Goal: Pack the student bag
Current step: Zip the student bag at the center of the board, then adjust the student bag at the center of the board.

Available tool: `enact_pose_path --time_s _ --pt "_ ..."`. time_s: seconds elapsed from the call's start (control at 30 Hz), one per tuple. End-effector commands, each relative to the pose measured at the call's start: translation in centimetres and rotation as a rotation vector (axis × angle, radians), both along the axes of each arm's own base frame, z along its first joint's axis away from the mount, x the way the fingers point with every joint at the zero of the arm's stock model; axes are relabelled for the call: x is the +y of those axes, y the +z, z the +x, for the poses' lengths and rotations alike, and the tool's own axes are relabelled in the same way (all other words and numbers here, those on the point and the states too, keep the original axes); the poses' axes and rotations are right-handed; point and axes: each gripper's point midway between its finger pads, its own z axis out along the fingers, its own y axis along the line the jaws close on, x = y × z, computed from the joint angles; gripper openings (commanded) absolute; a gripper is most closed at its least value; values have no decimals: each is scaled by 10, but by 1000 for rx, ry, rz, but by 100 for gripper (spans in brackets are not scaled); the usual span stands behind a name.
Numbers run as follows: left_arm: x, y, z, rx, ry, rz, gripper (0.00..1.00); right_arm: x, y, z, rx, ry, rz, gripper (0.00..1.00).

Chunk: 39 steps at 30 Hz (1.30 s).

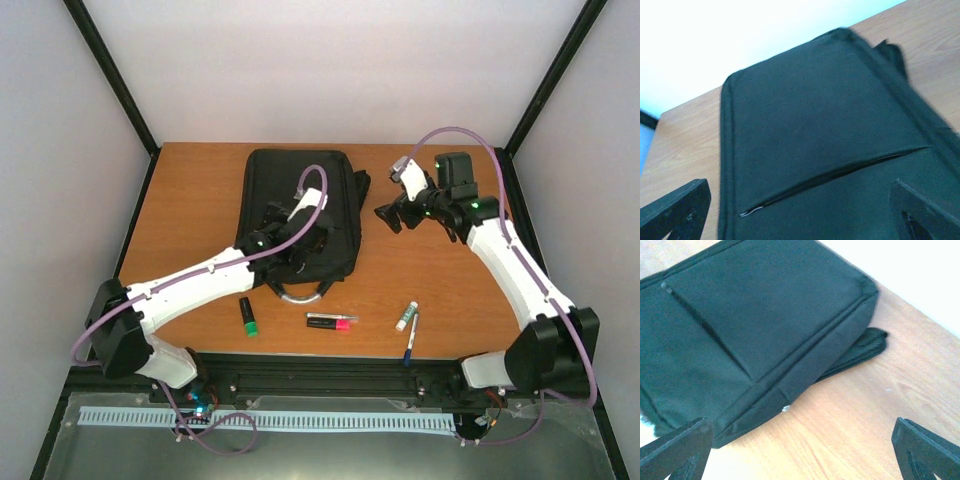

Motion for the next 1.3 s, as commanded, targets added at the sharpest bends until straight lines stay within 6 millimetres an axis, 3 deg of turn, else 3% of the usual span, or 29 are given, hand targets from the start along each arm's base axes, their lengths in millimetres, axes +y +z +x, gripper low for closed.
enact_pose_path --time_s 0.0,0.03,0.1,0.17,0.2,0.27,0.3,0.4,0.47,0.57,0.77,1.0,1.27 --pt "48 20 12 -12 153 -19 100 -41 38 8 -130 -270 5 100" --pt "58 22 16 -14 176 -41 100 -63 53 10 -185 -387 22 100" --pt "88 24 27 -13 285 -35 100 -89 61 11 -210 -527 65 100" --pt "137 22 36 -35 520 95 100 -84 50 6 -169 -479 78 100" --pt "158 12 40 -2 621 206 100 -75 41 1 -129 -426 88 100" --pt "185 -5 51 91 753 387 100 -59 23 -7 -45 -346 126 100" --pt "188 -18 61 126 764 464 100 -52 15 -10 -17 -312 149 100" --pt "183 -55 89 148 737 504 100 -42 0 -17 7 -243 166 99" --pt "184 -80 100 241 731 237 100 -39 -9 -22 11 -214 154 96" --pt "163 -108 114 335 594 -155 100 -37 -19 -29 10 -184 149 95" --pt "120 -146 125 468 424 -395 100 -33 -24 -37 5 -134 154 95" --pt "80 -171 125 550 288 -566 100 -28 -41 -38 52 -96 145 94" --pt "31 -188 148 588 127 -622 100 -26 -62 -37 111 -76 125 92"
